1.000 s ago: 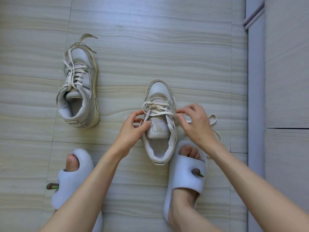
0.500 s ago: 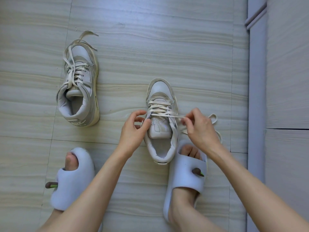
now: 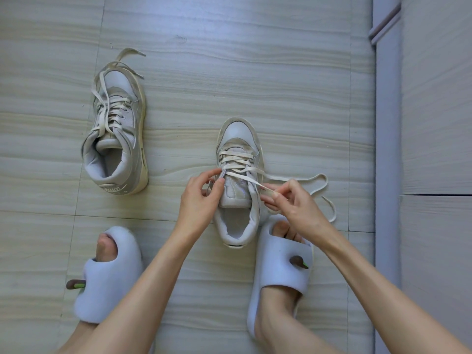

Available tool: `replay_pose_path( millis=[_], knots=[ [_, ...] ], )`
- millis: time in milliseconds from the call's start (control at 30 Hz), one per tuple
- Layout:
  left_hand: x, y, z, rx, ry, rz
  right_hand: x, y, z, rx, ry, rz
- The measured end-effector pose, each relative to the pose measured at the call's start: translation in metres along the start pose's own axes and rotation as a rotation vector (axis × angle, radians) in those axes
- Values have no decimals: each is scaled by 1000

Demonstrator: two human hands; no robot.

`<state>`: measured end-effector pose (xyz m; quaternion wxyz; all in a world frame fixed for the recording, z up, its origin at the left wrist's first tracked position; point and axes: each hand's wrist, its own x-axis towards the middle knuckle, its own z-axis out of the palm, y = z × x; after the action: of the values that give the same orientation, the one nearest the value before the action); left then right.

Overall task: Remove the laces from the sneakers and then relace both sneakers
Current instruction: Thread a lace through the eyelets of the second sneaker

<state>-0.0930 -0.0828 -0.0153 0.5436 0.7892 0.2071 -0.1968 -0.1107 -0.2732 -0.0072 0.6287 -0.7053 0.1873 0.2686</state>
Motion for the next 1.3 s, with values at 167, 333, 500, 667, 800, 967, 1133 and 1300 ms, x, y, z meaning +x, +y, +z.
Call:
replay_pose_path(
  millis=[167,333,500,667,800,967,1133,1300],
  knots=[
    [0,1,-4,8,-25,29,-5,-8,6,-449,-117,-164],
    [-2,4,-3,120,-9,123,-13,-20,0,-681,0,-377],
    [-4,8,-1,240,-23,272,-21,-18,-3,-983,-210,-382],
    [-6,7,4,354,-33,291,8,-19,-6,-644,152,-318],
    [-7,8,6,391,-26,295,44,-23,1,-824,80,-342],
    [-7,9,5,407,-29,297,56,-22,8,-953,71,-388],
    [-6,11,7,367,-18,250,51,-20,3,-647,8,-115],
    [-9,23,12,439,153,274,29,-28,-27,-150,-94,-58]
  ],
)
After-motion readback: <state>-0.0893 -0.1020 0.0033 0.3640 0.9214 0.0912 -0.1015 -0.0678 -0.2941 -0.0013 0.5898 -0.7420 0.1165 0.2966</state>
